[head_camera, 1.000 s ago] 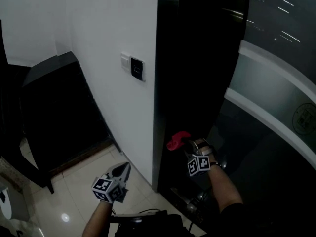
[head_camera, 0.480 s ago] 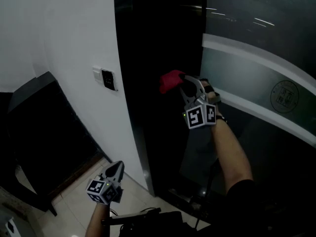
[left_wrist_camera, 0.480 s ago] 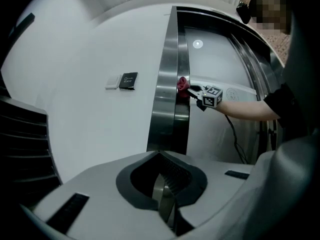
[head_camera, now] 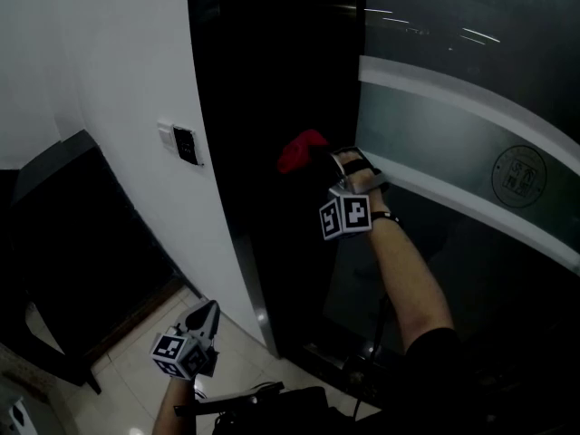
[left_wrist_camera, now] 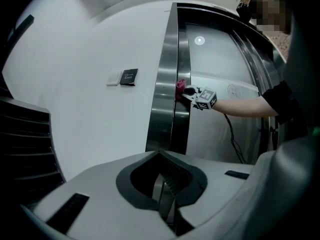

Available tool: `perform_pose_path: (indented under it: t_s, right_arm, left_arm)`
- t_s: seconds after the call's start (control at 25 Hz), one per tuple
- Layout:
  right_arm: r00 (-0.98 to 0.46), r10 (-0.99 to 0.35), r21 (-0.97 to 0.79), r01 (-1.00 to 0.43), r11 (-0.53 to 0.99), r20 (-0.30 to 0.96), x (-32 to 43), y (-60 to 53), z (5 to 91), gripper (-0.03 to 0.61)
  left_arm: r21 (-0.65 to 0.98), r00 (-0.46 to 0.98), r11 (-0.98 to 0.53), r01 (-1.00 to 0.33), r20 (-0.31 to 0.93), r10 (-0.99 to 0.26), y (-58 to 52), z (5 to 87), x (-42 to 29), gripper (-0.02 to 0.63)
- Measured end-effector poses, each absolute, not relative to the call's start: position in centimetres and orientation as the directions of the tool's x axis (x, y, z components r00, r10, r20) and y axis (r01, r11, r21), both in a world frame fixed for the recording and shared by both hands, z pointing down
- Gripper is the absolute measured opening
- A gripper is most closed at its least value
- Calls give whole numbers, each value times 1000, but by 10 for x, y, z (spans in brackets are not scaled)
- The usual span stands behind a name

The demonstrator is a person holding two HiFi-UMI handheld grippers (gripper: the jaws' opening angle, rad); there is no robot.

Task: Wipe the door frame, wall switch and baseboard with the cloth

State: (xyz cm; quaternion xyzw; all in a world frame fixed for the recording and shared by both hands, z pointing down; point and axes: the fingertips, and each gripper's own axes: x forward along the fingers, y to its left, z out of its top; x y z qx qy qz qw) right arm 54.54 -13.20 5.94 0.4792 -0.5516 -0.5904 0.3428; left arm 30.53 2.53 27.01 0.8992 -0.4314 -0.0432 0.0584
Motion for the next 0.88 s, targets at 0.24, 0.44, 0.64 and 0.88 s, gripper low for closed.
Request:
perform_pose_path:
  t_s: [0.24, 0.44, 0.64, 0.88]
  right_arm:
    - [-299, -952, 998, -39, -52, -61, 542, -135, 119, 63]
    - [-274, -962, 1000, -24, 3, -4, 544, -134, 160, 63]
    - [-248, -968, 999, -12, 41, 36, 546, -135, 194, 63]
    - [-248, -966, 997, -25, 79, 70, 546, -137, 225, 63]
  left_arm:
    - [144, 647, -642, -753, -15, -762, 28, 273, 321, 3]
    - [153, 653, -646, -748, -4, -757, 31, 280, 323, 3]
    - [161, 648, -639, -752, 4, -761, 34, 284, 318, 3]
    - [179, 637, -624, -760, 19, -771, 36, 293, 314, 3]
